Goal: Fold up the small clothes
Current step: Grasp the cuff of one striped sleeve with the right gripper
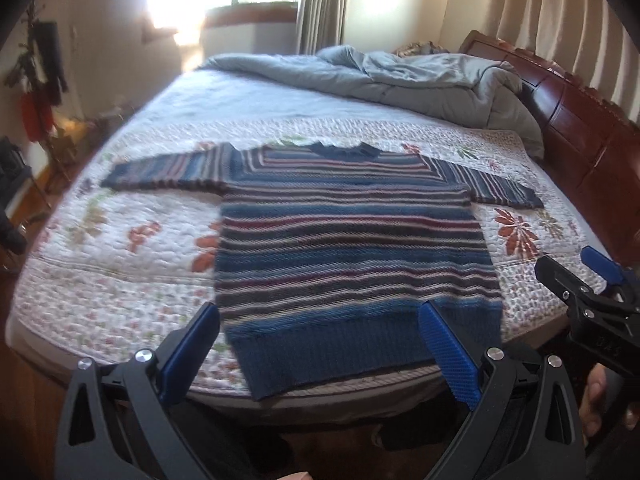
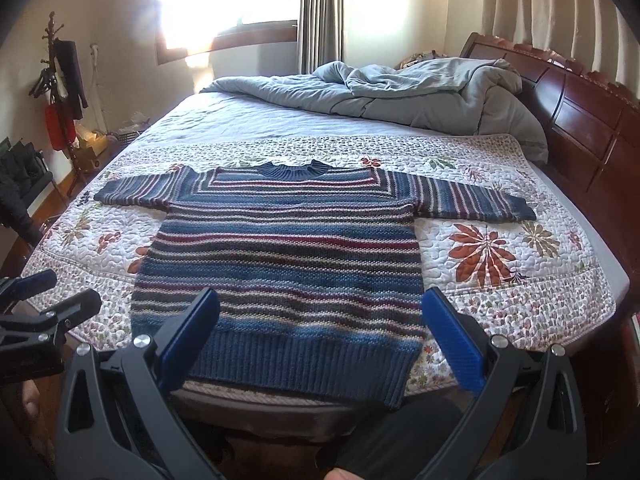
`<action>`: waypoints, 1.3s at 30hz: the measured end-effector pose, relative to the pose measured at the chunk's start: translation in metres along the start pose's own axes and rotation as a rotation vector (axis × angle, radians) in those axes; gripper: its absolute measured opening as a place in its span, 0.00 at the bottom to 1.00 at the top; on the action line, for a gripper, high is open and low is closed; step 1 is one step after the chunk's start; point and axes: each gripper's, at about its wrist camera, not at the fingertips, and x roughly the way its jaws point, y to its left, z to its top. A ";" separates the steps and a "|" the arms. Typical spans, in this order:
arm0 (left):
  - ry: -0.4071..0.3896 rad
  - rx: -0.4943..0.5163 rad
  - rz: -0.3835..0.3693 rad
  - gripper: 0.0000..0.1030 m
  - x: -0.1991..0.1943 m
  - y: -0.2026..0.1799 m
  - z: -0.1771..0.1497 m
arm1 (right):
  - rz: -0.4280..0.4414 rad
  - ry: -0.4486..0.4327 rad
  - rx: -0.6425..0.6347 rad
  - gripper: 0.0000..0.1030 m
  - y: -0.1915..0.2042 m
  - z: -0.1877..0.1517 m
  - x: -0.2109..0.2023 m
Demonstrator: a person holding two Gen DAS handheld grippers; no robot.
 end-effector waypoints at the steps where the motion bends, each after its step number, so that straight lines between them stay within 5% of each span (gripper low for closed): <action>1: 0.011 0.001 0.000 0.97 0.008 -0.001 0.003 | -0.001 0.004 -0.005 0.98 -0.003 0.002 0.006; 6: 0.060 0.148 0.040 0.97 0.061 -0.030 0.021 | 0.085 0.056 0.027 0.98 -0.053 0.022 0.063; 8: 0.110 0.182 -0.026 0.97 0.086 -0.042 0.034 | 0.120 0.073 0.093 0.98 -0.090 0.030 0.091; 18: 0.111 0.162 -0.245 0.97 0.192 -0.090 0.131 | 0.239 0.190 0.681 0.96 -0.378 0.053 0.251; 20: 0.117 0.147 -0.274 0.97 0.218 -0.095 0.146 | 0.267 0.177 0.819 0.86 -0.425 0.049 0.271; 22: 0.122 0.137 -0.270 0.97 0.240 -0.100 0.155 | 0.296 0.155 0.957 0.56 -0.478 0.042 0.294; 25: 0.141 0.126 -0.290 0.97 0.267 -0.104 0.160 | 0.282 0.104 1.115 0.57 -0.537 0.028 0.318; 30: 0.131 0.172 -0.274 0.97 0.293 -0.115 0.156 | 0.301 0.062 1.188 0.56 -0.577 0.021 0.352; 38: 0.124 0.147 -0.297 0.97 0.319 -0.118 0.166 | 0.296 0.065 1.149 0.55 -0.583 0.041 0.383; 39: 0.124 0.137 -0.302 0.97 0.326 -0.120 0.172 | 0.287 0.071 1.129 0.48 -0.581 0.045 0.385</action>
